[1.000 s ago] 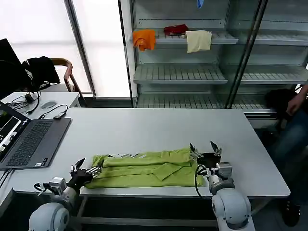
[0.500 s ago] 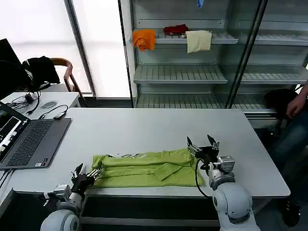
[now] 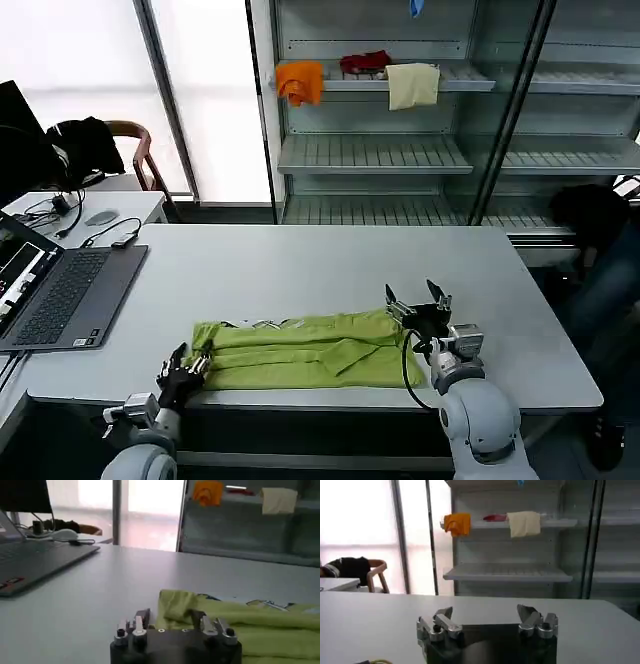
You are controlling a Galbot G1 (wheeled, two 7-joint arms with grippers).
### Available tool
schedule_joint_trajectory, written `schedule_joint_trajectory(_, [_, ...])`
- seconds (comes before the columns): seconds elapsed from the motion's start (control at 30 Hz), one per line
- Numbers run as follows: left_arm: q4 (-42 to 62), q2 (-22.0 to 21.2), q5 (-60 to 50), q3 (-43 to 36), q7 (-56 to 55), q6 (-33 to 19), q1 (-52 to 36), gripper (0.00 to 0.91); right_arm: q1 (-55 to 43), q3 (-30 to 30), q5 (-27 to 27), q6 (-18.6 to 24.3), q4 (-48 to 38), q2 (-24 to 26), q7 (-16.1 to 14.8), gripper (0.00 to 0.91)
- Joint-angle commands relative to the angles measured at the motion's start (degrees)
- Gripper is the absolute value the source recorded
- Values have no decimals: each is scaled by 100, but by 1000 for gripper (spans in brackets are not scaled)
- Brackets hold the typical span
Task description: Fold and organize the clothes.
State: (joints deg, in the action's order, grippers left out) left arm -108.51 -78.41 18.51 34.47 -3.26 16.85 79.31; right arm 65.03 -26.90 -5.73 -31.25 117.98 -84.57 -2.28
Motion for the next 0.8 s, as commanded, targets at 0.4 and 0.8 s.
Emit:
schedule_joint_trajectory(0.4, [4, -120, -428, -124, 129, -387, 40, 0, -5, -15, 100, -4, 35, 8, 25, 907])
schedule_joint_trajectory(0.8, [-76, 131, -893, 275, 374, -476, -125, 0, -12, -46, 93, 1, 6, 17, 53, 907])
